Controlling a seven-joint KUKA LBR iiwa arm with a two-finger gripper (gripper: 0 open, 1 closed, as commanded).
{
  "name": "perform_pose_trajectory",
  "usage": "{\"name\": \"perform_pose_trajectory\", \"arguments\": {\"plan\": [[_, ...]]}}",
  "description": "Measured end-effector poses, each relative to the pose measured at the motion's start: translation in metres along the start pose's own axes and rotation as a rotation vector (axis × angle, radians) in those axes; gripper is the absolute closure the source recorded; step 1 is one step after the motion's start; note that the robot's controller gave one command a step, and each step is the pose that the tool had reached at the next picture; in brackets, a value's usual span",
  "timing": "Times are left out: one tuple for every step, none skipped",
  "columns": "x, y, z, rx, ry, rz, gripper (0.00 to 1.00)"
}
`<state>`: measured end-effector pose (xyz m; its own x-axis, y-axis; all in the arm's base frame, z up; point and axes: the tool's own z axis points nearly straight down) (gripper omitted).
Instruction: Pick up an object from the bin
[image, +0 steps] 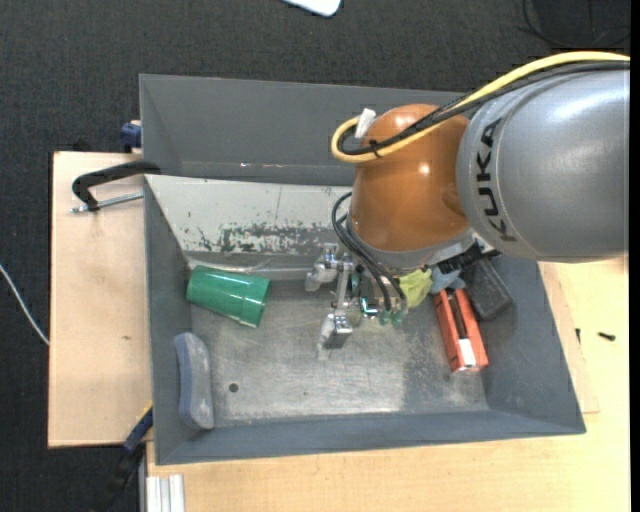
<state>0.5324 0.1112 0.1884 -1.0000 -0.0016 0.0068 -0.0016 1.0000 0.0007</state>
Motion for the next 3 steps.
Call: {"name": "perform_pose_trajectory", "arguments": {"plan": [[-0.002, 0.0, -0.004, -0.001, -0.008, 0.001, 0.0], [-0.048, 0.047, 0.024, -0.002, -0.017, -0.055, 0.0], [-0.058, 0.06, 0.072, -0.004, -0.013, -0.183, 0.0]]}}
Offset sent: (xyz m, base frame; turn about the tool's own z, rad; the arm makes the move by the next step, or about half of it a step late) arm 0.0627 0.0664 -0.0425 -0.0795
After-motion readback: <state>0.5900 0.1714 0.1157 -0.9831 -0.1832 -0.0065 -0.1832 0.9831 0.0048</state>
